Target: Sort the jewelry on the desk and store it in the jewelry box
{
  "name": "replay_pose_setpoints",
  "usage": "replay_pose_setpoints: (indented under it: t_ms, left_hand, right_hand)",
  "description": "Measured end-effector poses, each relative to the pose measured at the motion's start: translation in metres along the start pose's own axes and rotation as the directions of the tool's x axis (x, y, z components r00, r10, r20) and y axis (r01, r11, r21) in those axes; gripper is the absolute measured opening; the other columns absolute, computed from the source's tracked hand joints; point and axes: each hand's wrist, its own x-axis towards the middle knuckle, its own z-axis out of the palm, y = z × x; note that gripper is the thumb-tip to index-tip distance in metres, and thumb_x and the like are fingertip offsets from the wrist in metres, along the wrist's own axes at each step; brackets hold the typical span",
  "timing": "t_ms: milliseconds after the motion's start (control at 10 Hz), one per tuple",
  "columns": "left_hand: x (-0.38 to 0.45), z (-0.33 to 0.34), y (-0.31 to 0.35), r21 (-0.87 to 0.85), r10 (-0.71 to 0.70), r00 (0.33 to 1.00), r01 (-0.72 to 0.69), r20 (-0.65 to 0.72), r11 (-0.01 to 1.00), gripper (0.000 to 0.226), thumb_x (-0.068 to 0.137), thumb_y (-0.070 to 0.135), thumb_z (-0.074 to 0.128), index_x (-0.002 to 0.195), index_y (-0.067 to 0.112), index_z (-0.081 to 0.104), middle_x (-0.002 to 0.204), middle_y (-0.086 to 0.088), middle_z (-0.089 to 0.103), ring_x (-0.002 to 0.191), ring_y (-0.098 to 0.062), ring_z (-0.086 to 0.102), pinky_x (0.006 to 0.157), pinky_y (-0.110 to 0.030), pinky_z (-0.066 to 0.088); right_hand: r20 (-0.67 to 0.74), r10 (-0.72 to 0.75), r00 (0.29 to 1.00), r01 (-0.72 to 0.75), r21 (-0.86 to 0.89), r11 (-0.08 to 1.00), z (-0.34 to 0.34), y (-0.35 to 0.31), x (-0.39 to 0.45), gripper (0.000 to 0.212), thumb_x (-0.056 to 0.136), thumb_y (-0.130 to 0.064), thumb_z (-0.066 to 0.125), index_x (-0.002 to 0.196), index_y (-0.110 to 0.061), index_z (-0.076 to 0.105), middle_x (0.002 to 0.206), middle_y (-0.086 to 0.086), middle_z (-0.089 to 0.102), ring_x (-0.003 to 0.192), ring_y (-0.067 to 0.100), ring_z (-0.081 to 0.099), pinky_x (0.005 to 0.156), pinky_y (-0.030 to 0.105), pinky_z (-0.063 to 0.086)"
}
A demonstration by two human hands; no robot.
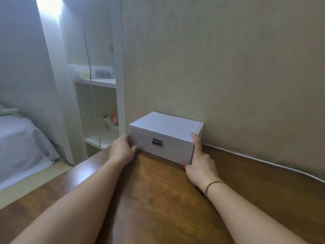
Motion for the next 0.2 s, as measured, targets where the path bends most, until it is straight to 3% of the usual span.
replay_pose_setpoints:
  t_ms: [100,200]
  left_hand:
    - [-0.018,-0.005,0.000,0.010,0.019,1.000,-0.019,0.021,1.000,0.052,0.080,0.026,0.079,0.127,0.017,0.060,0.121,-0.004,0.066,0.104,-0.017,0.061,0.088,-0.030,0.049]
    - [-0.055,-0.016,0.001,0.102,0.051,0.998,-0.054,0.025,0.993,0.013,0.083,0.028,0.074,0.092,0.023,0.066,0.104,0.001,0.066,0.080,-0.004,0.053,0.064,-0.015,0.038]
  right_hand:
    - [0.059,0.098,0.993,-0.105,0.147,0.983,-0.009,0.008,-0.007,0.086,0.090,-0.021,0.065,0.153,-0.033,0.006,0.133,0.007,0.056,0.120,0.025,0.056,0.099,0.038,0.045]
    - [0.135,0.091,0.987,-0.105,0.097,0.990,-0.024,0.016,-0.035,0.063,0.089,-0.024,0.066,0.145,-0.023,0.037,0.142,0.001,0.050,0.129,0.019,0.050,0.104,0.031,0.042]
